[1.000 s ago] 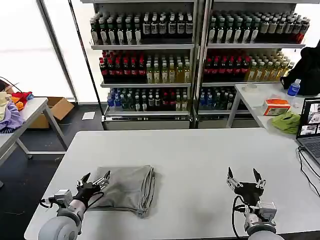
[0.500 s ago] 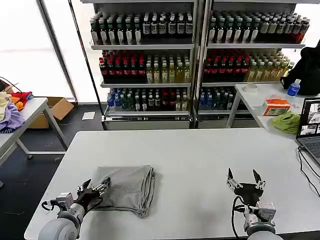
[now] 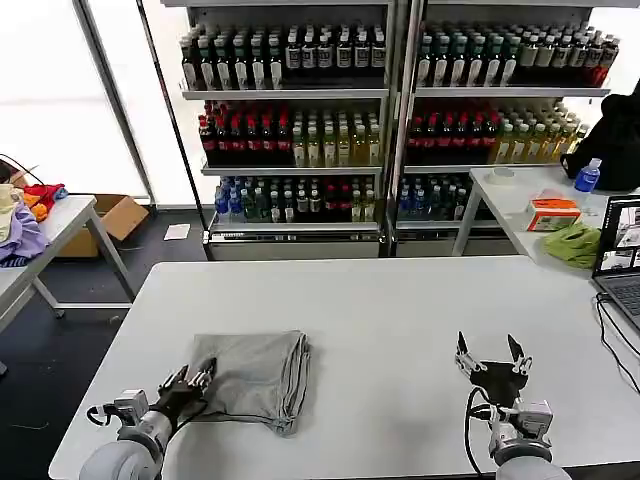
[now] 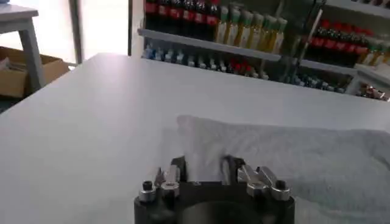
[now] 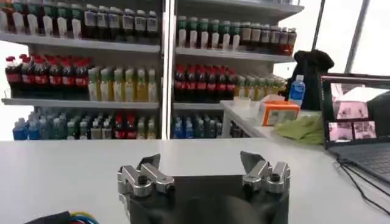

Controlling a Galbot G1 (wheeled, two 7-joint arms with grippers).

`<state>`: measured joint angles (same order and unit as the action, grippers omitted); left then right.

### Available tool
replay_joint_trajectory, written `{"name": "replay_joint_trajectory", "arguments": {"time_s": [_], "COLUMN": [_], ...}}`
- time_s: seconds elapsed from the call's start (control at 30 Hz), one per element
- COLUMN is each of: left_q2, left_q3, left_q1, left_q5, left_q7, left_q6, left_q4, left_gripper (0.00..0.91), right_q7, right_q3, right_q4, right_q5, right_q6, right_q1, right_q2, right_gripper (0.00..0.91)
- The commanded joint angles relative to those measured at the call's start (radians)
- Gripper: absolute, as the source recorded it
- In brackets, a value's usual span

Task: Fold and organize the clothes.

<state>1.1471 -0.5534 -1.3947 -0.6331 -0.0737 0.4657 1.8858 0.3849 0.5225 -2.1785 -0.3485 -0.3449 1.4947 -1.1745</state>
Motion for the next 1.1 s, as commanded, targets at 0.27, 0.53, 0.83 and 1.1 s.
{"name": "replay_joint_trajectory", "arguments": {"time_s": [0.27,0.53,0.83,1.1], "left_q2": [-0.047,-0.277,-0.491,-0.4], "left_q3": [-0.071,-0.385,-0.553,-0.442], "left_q1": [-0.017,-0.095,-0.112,-0.093], "left_q5": [-0.008,-0.061,-0.055,-0.005], "left_q7": [0.023,0.075,0.094,0.1], "left_q6": [-0.015,-0.021,-0.021,-0.024], "left_q4": [0.009,-0.008,-0.093,-0.033], "left_gripper": [0.0,0.0,0.0,0.0], "right_q7": [0.003,0.004,0.004,0.006], "right_q3": [0.007,-0.001,-0.015,0.008], "right_q4": [0.0,0.012,0.018,-0.003], "right_q5": [-0.007,-0.016,-0.02,-0.024], "right_q6": [-0.008,-0.011,-0.008,-0.009], "right_q1": [-0.015,-0.036,-0.044,-0.023], "right_q2": [0.006,0.009,0.004,0.009], "right_gripper": [0.907,0.907,0.907,0.907]}}
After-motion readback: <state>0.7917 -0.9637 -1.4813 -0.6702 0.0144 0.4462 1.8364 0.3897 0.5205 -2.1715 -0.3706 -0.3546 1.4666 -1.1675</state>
